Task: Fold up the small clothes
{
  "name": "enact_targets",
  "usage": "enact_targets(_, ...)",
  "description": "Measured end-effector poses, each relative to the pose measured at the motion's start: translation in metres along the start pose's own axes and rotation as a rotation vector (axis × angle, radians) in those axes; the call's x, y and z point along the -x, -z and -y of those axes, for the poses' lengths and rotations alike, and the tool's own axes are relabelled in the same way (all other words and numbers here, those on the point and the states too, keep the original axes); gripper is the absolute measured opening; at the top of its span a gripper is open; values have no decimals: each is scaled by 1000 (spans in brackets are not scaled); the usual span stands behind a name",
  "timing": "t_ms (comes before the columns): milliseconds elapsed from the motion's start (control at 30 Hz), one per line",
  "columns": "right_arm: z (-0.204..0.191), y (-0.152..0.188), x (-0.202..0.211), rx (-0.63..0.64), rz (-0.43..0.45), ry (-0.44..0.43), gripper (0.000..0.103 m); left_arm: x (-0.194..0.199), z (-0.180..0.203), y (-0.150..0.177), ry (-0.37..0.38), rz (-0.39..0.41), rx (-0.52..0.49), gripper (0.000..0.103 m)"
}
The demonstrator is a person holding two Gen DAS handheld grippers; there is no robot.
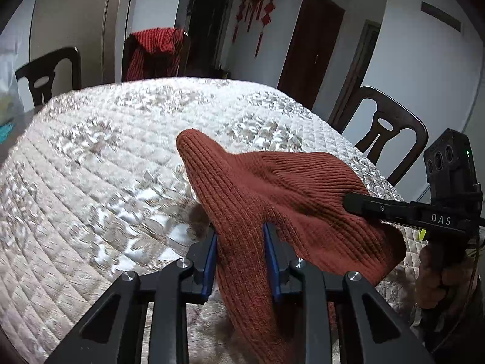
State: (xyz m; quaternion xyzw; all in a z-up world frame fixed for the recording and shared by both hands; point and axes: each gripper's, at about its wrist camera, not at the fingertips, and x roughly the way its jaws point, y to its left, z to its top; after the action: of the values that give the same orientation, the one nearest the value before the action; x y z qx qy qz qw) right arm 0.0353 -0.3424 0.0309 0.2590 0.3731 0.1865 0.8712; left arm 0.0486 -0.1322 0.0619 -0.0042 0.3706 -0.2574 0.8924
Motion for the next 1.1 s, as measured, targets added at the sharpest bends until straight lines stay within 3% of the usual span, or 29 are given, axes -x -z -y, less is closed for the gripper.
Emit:
enact_targets(600, -85, -17, -75, 110, -58, -114, 23, 41, -78, -13, -142, 65, 39, 31)
enact_targets(900, -120, -34, -128, 123, -94, -178, 23, 48, -139, -30, -214, 81, 60, 31)
enact_targets(1100, -131, -38, -168, 122, -138, -184, 23, 37, -184, -28, -217, 62, 110, 31)
